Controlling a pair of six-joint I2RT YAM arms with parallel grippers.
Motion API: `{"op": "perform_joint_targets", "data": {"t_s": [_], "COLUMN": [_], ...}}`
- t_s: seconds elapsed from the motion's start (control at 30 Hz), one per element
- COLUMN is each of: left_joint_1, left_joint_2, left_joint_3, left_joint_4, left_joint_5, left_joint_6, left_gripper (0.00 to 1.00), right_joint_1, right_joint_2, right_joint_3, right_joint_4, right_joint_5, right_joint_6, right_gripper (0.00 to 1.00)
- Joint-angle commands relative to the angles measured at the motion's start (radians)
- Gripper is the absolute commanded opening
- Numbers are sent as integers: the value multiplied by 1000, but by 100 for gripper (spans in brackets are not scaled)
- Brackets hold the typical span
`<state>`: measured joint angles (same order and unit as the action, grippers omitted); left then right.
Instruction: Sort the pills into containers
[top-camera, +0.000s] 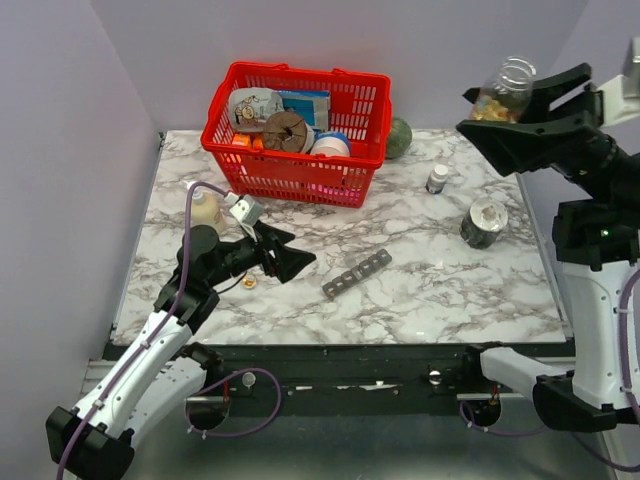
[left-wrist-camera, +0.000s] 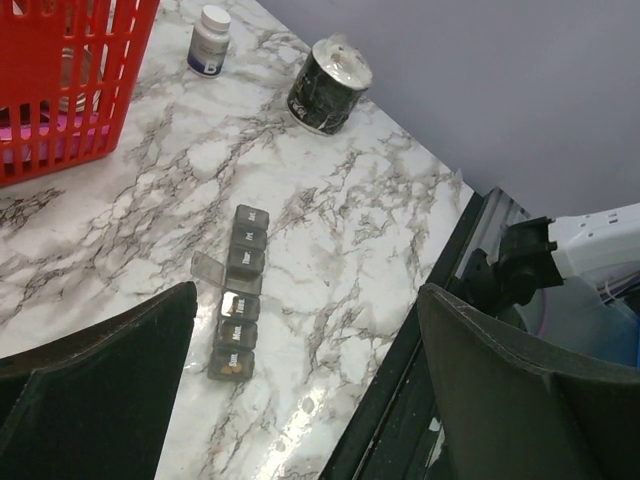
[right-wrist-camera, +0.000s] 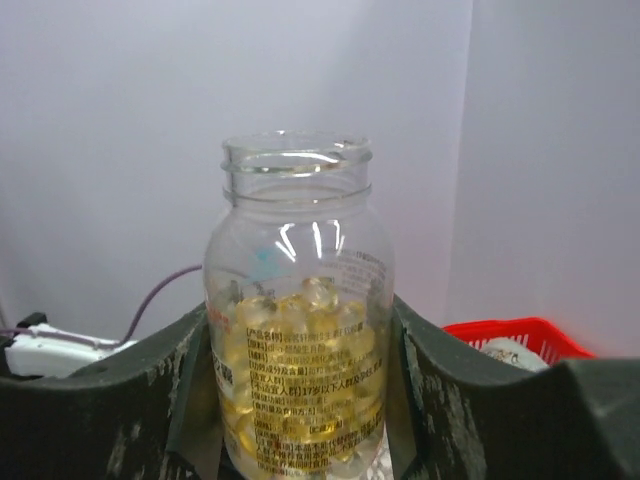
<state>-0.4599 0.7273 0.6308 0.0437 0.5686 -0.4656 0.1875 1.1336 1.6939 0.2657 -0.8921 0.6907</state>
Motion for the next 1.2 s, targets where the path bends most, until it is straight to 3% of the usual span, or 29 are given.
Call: {"op": "perform_joint_targets", "data": {"t_s": [0.0,0.03,0.07,0.1,0.13,0.2,0.27,0.3,0.33,0.37,0.4,0.43,0.47,0.57,0.67,0.77,0.87,0.9,1.0,1.07,1.17], "left_joint_1": [1,0,1,0,1,0,1,0,1,1,1,1,1,0,1,0,0,1,1,1,0], "left_joint_2": [-2,7,12,17,24,29,38,41,47,47,47,44,43,35,35,20,4,3,-5,-8,-9], "left_joint_3": [-28,-26,-23,-20,-17,-19,-14,-10,1,6,12,15,15,9,7,-9,-22,-26,-36,-42,-46], "left_joint_4": [38,42,48,47,47,53,54,51,47,32,24,19,13,5,-11,-16,-34,-38,-42,-41,-42], "left_joint_5": [2,5,10,11,10,10,11,13,13,13,13,11,10,5,1,1,-10,-13,-16,-16,-15], "left_joint_6": [35,35,32,33,33,30,35,38,44,48,56,61,65,82,91,97,111,120,128,142,165], "left_gripper": [99,99,99,99,99,99,99,99,99,99,99,99,99,99,99,99,99,99,99,99,99], "right_joint_1": [-48,75,113,148,120,-1,-82,-82,-60,-51,-51,-52,-53,-56,-56,-54,-53,-51,-49,-51,-49], "right_joint_2": [0,-29,-73,-128,-147,-124,-121,-123,-130,-185,-233,-260,-270,-271,-313,-376,-423,-435,-449,-439,-408], "right_joint_3": [-48,-53,-45,-60,-80,-48,-143,-205,-229,-246,-256,-282,-308,-431,-667,-790,-905,-951,-991,-1008,-1016], "right_joint_4": [292,259,145,-98,-80,-118,136,391,470,443,150,68,72,90,337,102,-8,-157,-484,-563,-767], "right_joint_5": [-149,-175,-109,59,179,132,-102,-164,-209,-194,-110,-50,-104,-311,-369,-412,-507,-505,-519,-496,-475], "right_joint_6": [289,164,-44,-400,-366,-218,61,230,236,160,-105,-211,-244,-168,-17,-315,-581,-759,-1148,-1250,-1564], "right_gripper": [1,1,0,1,0,1,1,1,1,1,1,1,1,1,1,1,1,1,1,1,1]}}
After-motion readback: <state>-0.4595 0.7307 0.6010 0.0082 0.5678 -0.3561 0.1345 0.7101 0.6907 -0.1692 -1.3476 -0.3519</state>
